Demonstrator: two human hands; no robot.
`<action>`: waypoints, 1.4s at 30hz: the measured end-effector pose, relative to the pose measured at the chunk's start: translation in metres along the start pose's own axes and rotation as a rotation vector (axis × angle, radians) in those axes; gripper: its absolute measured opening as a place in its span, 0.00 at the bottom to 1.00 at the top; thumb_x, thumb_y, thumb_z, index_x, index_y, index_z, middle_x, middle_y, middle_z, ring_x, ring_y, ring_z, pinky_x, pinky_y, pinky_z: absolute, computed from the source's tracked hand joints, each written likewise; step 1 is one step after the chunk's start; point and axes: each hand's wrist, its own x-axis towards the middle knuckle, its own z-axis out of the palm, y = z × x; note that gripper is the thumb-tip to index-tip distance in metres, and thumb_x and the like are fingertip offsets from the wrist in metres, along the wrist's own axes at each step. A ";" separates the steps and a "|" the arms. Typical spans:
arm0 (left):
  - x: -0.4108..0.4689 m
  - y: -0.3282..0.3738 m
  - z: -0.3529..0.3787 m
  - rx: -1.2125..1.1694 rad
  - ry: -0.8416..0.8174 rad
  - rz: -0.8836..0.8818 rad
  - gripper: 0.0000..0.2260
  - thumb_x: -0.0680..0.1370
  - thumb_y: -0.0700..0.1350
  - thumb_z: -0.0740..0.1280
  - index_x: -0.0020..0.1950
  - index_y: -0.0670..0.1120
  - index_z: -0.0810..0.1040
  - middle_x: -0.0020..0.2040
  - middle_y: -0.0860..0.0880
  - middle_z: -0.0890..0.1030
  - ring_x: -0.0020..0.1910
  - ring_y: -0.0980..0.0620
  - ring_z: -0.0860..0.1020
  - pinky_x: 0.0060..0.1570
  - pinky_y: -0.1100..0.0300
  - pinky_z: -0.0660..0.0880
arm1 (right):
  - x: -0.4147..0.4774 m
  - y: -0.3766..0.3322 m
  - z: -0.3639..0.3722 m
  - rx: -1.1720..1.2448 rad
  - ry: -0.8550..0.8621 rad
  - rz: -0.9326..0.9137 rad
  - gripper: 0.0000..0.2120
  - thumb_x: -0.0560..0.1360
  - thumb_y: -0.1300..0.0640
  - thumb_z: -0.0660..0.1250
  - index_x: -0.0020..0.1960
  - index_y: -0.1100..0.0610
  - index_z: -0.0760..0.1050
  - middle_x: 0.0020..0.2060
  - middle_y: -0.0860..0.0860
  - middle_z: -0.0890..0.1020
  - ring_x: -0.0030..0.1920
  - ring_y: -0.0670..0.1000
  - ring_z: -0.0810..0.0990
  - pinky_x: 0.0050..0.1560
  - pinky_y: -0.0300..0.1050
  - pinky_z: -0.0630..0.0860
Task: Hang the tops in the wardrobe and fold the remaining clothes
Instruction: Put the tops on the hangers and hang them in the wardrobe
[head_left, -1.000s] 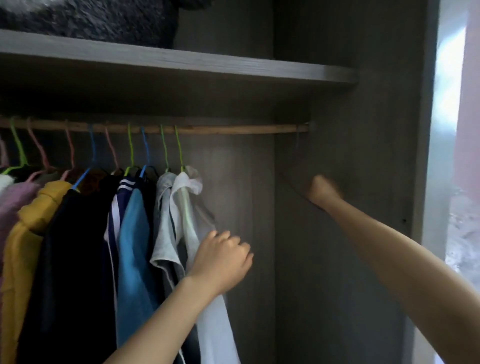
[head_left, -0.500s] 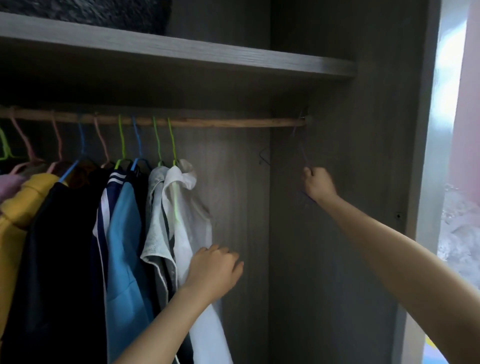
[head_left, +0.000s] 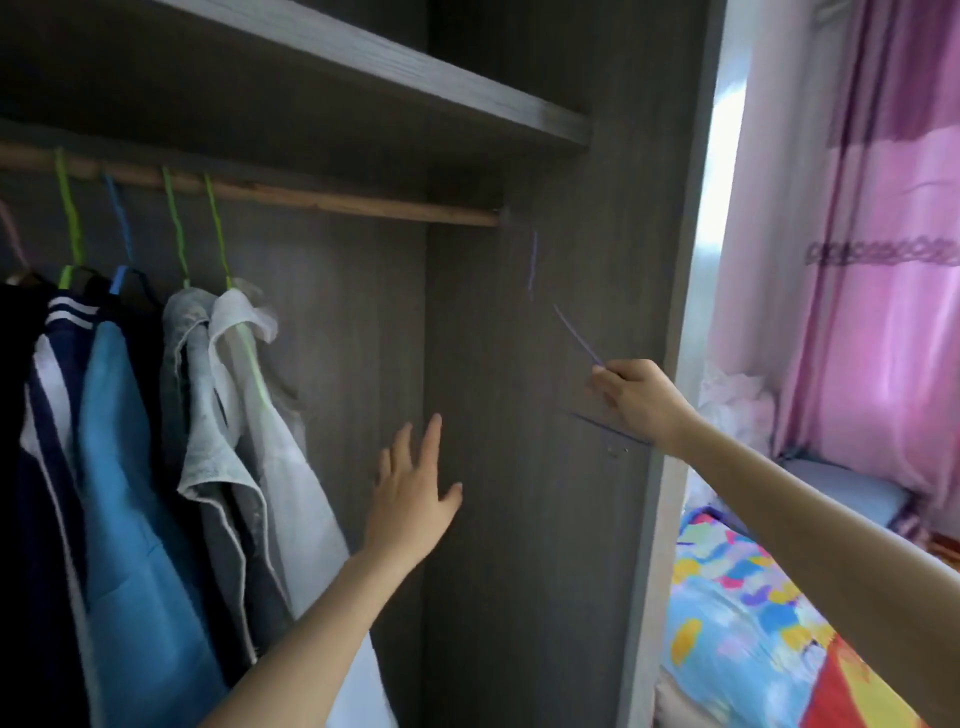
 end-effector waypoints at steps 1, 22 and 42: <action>-0.004 0.001 0.004 -0.028 0.021 0.000 0.38 0.78 0.53 0.64 0.77 0.52 0.39 0.77 0.43 0.48 0.75 0.37 0.51 0.70 0.46 0.58 | -0.013 0.003 -0.009 -0.010 -0.023 0.028 0.17 0.79 0.60 0.59 0.33 0.63 0.73 0.20 0.44 0.65 0.19 0.43 0.62 0.23 0.34 0.57; -0.237 0.171 0.141 -0.530 -0.381 0.804 0.44 0.48 0.39 0.84 0.59 0.44 0.66 0.42 0.37 0.75 0.41 0.33 0.78 0.36 0.36 0.74 | -0.491 0.025 -0.200 -0.387 0.041 0.756 0.05 0.76 0.55 0.67 0.44 0.55 0.79 0.24 0.42 0.71 0.25 0.40 0.66 0.30 0.35 0.64; -0.686 0.498 -0.008 -1.280 -0.623 1.361 0.37 0.67 0.58 0.64 0.71 0.41 0.60 0.66 0.34 0.69 0.67 0.40 0.60 0.66 0.41 0.59 | -0.866 -0.197 -0.335 -0.270 1.210 1.184 0.13 0.80 0.56 0.58 0.43 0.58 0.79 0.19 0.49 0.66 0.19 0.45 0.58 0.18 0.34 0.55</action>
